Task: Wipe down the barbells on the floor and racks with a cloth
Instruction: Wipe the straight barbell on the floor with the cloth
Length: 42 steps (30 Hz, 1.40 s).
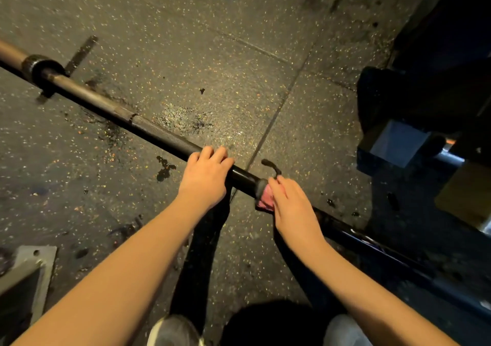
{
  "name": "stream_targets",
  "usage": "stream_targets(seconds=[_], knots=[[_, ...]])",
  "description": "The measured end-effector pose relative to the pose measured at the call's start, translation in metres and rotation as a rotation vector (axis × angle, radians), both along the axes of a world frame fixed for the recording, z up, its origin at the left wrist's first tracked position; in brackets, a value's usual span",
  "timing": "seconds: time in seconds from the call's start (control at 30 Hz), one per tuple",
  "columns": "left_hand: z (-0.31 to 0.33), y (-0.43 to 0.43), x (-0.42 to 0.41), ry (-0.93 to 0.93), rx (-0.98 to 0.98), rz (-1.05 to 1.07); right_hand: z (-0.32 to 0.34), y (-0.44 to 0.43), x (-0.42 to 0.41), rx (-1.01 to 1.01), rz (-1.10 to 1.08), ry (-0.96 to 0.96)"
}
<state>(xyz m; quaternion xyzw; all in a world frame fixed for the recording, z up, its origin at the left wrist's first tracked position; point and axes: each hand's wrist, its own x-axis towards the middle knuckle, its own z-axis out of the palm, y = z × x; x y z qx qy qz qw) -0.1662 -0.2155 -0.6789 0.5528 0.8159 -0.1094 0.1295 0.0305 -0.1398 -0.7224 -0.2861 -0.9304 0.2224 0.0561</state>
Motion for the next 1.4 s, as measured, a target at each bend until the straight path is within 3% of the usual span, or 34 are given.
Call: stream_targets(seconds=[0.13,0.23,0.4,0.67,0.9,1.13,1.27,1.4], knots=[[0.000,-0.011,0.000,-0.009,-0.005,0.012,-0.003,-0.008,-0.046,-0.044,0.008,0.002],[0.003,-0.014,0.001,-0.033,-0.023,0.017,0.001,-0.005,-0.008,-0.039,0.042,-0.026],[0.005,-0.023,0.006,-0.009,-0.039,0.021,0.012,-0.008,0.063,0.007,-0.090,-0.118],[0.012,-0.034,0.018,-0.012,-0.111,0.075,0.003,-0.031,-0.028,-0.056,0.048,-0.094],[0.008,-0.046,0.020,0.043,-0.121,0.019,0.015,-0.035,0.071,-0.011,0.024,-0.215],[-0.006,-0.062,0.021,0.033,0.013,0.008,0.007,-0.048,-0.014,-0.006,0.058,-0.185],[-0.004,-0.058,0.027,-0.026,-0.001,0.056,0.012,-0.042,0.028,0.045,0.109,-0.209],[-0.011,-0.062,0.030,-0.047,-0.054,0.047,0.019,-0.044,0.075,0.028,0.026,-0.256]])
